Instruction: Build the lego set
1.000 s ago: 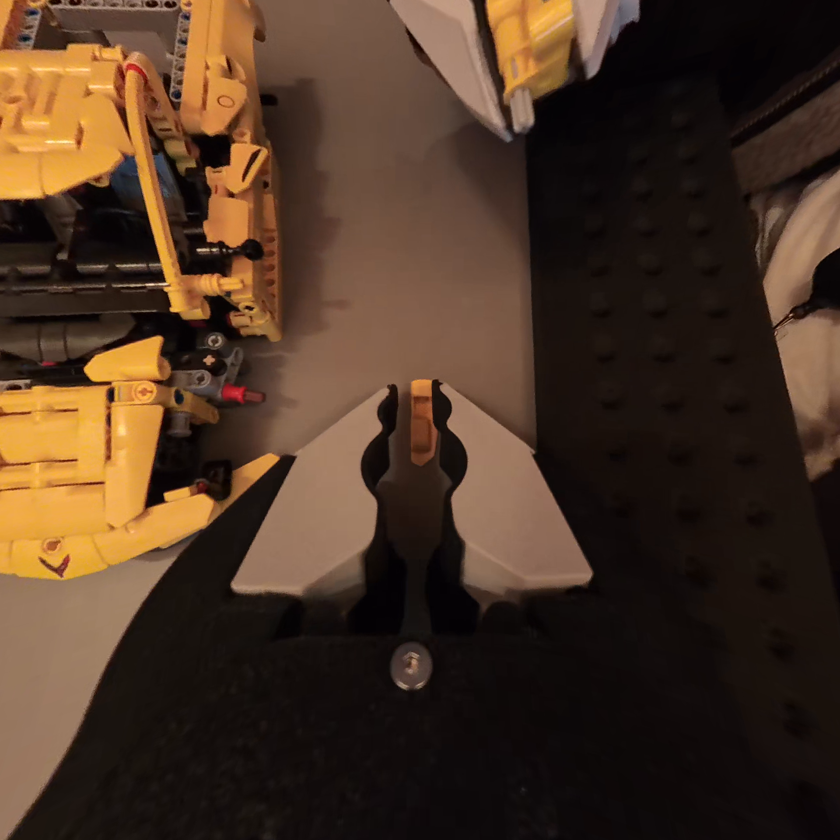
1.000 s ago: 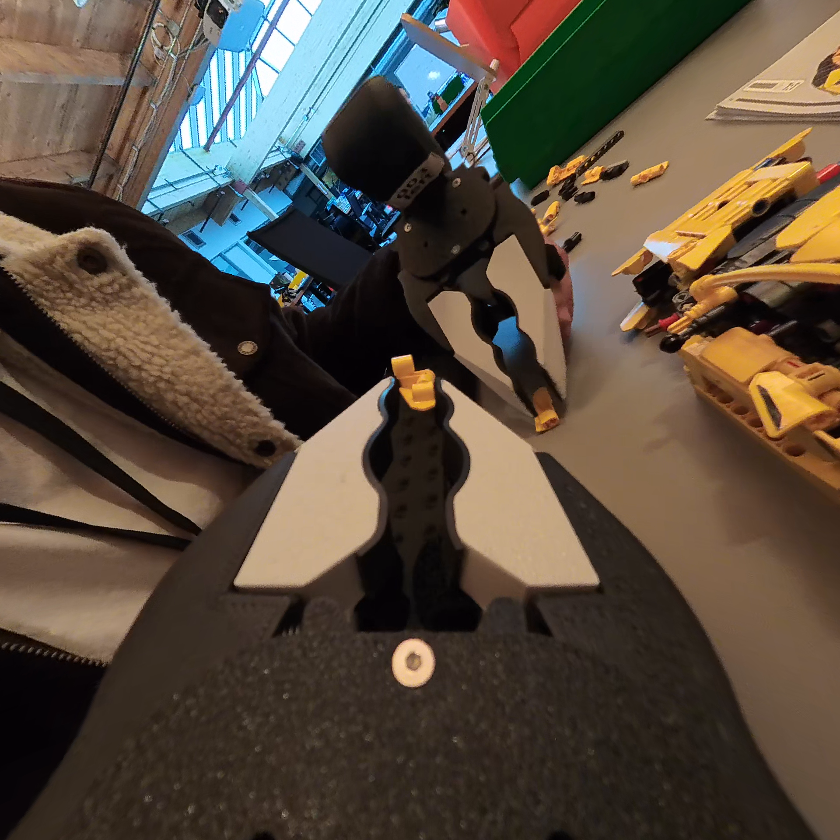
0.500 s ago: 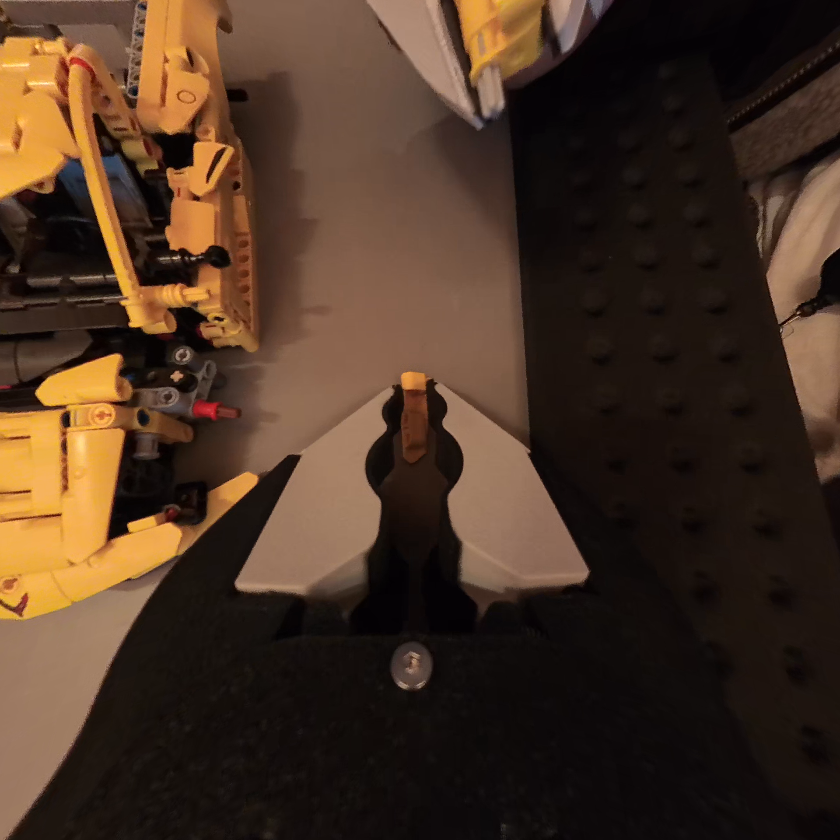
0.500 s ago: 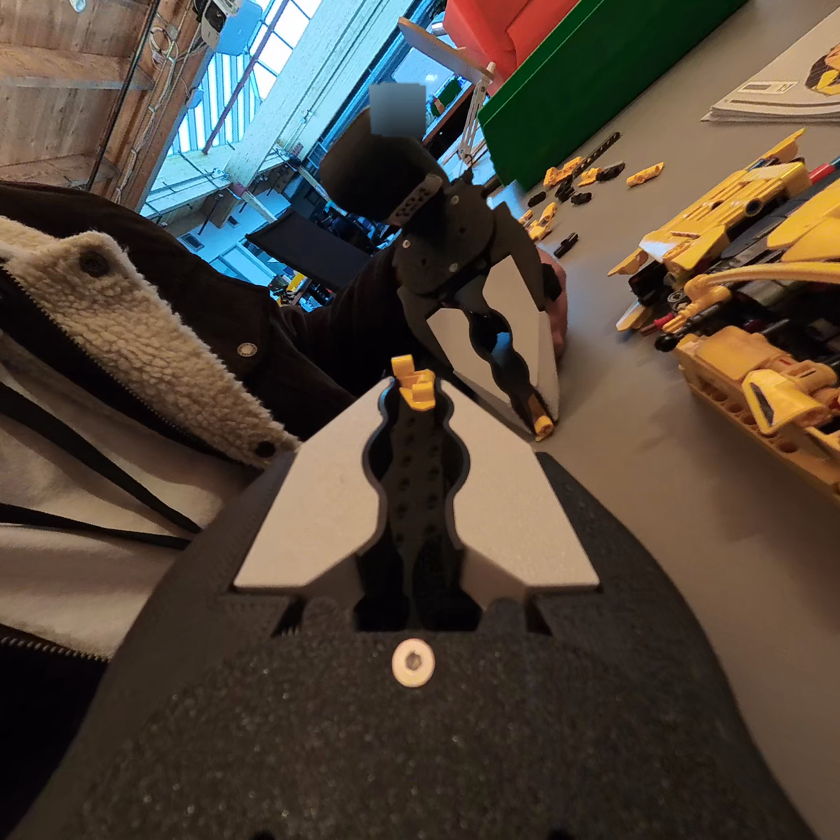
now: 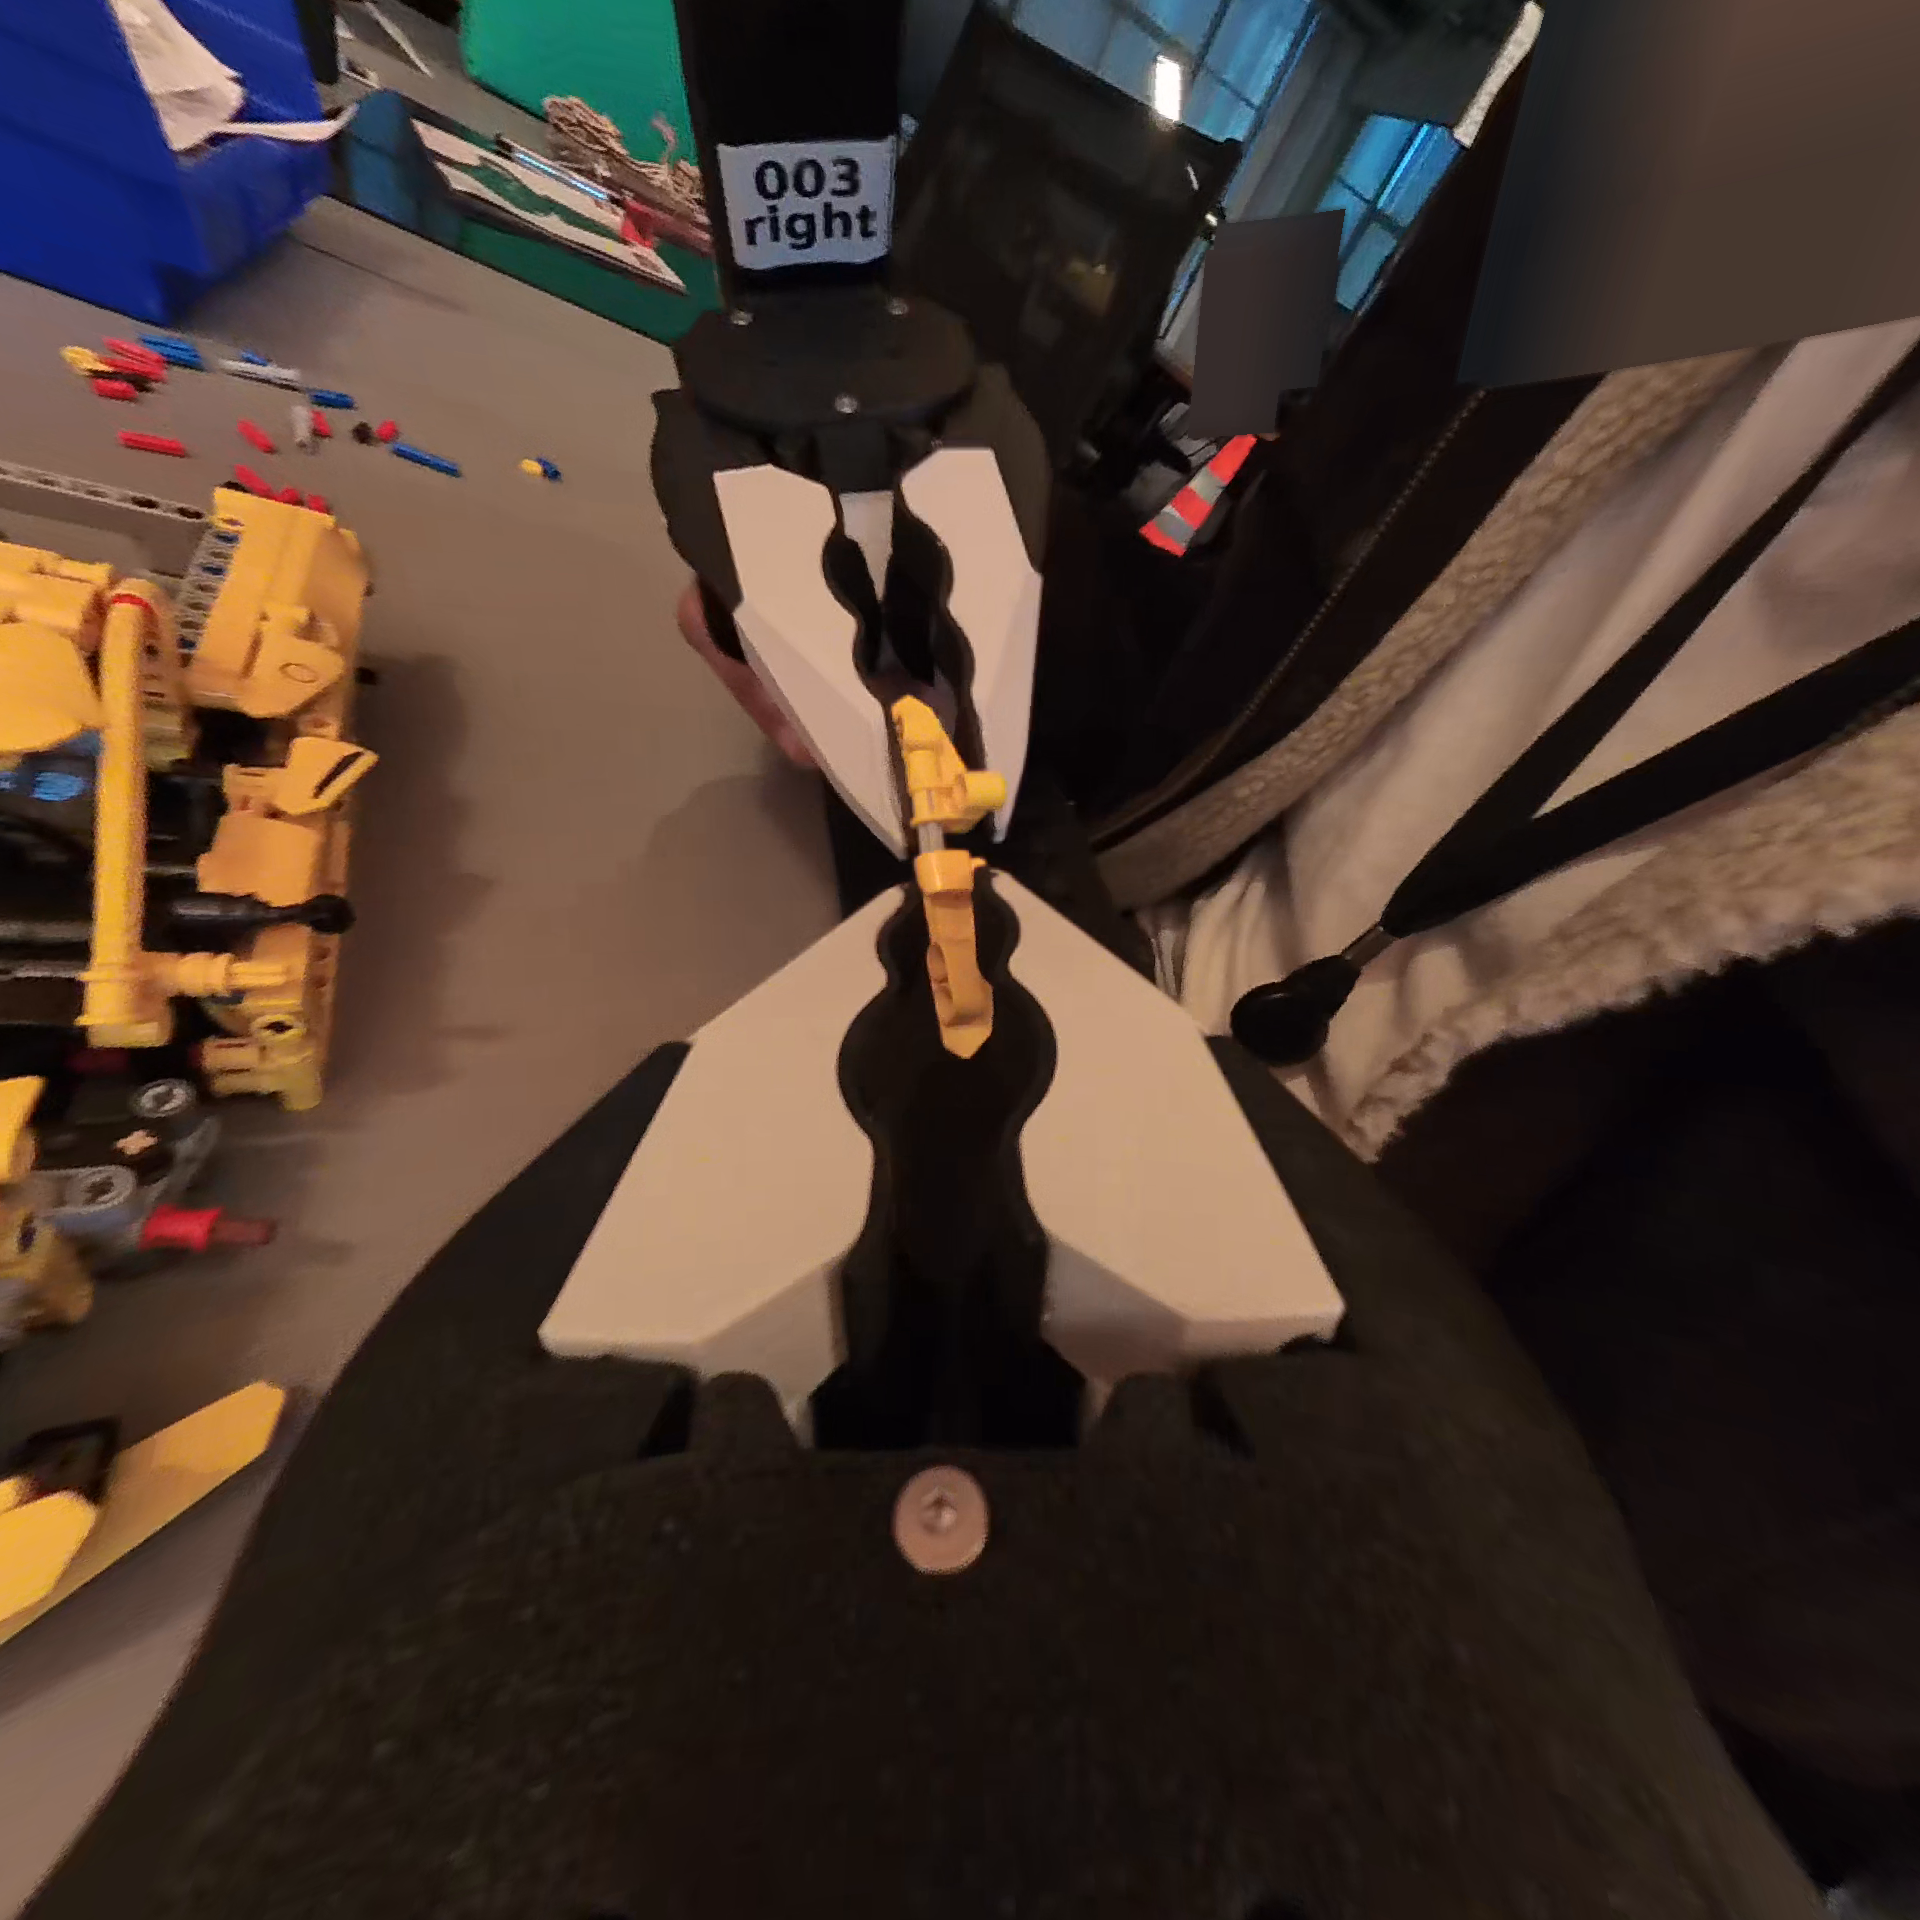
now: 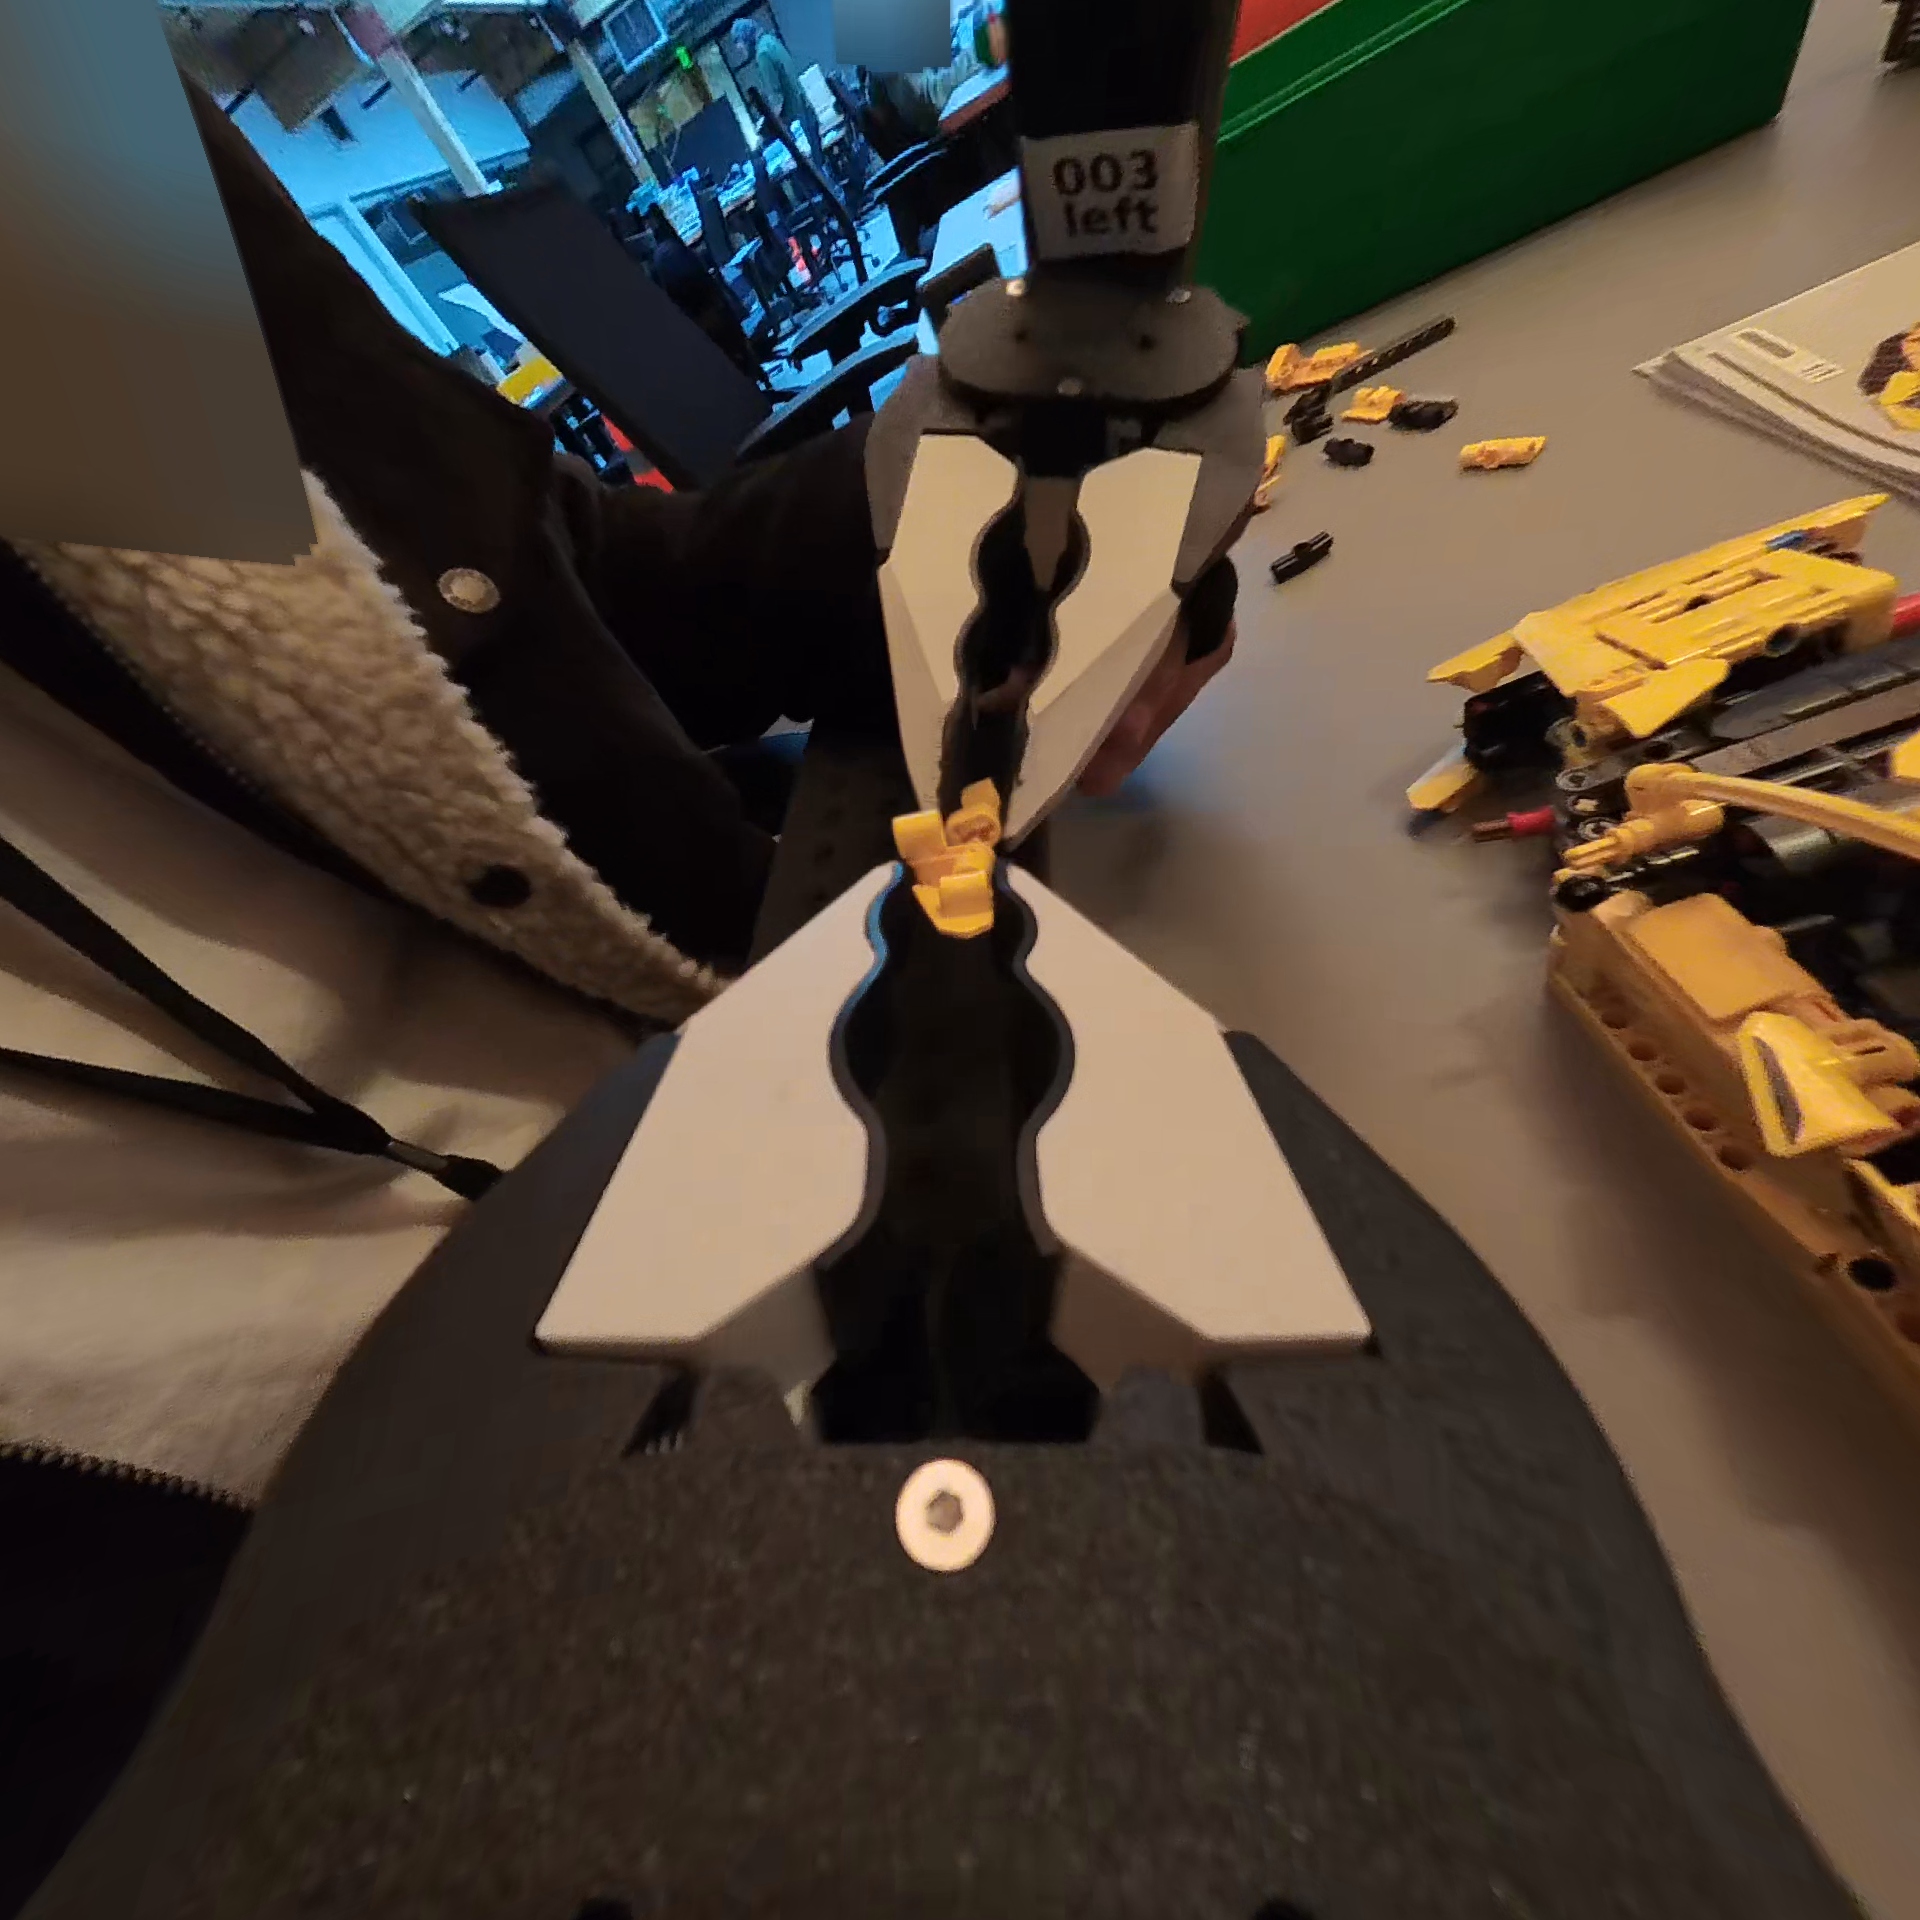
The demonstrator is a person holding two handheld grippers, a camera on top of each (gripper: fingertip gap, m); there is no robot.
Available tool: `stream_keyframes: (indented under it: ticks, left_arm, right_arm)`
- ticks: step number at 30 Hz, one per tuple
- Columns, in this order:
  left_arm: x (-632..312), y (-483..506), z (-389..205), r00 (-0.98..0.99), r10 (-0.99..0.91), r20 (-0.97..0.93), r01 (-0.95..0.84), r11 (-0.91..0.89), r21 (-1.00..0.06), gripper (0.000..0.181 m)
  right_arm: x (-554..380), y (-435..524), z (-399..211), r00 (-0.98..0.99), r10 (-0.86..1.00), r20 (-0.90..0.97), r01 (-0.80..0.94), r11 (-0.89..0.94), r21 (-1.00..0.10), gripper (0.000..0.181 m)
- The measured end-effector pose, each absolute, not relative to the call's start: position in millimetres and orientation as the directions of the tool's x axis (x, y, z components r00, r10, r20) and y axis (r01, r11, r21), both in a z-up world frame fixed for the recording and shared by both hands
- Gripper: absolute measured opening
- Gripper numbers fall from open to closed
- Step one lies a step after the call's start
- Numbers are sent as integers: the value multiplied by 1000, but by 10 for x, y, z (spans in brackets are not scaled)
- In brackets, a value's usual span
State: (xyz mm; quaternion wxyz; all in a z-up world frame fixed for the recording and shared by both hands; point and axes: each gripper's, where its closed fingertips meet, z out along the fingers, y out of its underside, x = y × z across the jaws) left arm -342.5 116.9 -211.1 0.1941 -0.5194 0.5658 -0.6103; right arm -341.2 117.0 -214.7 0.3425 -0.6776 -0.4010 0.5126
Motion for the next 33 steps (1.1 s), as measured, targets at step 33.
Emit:
stream_keyframes:
  ticks: [33]
  left_arm:
    - [-3455, 866, -2587, -432, -823, 369, -551, -83, -830, 7]
  right_arm:
    - [-3445, 885, -2609, 107, 894, -436, 480, -430, -765, 14]
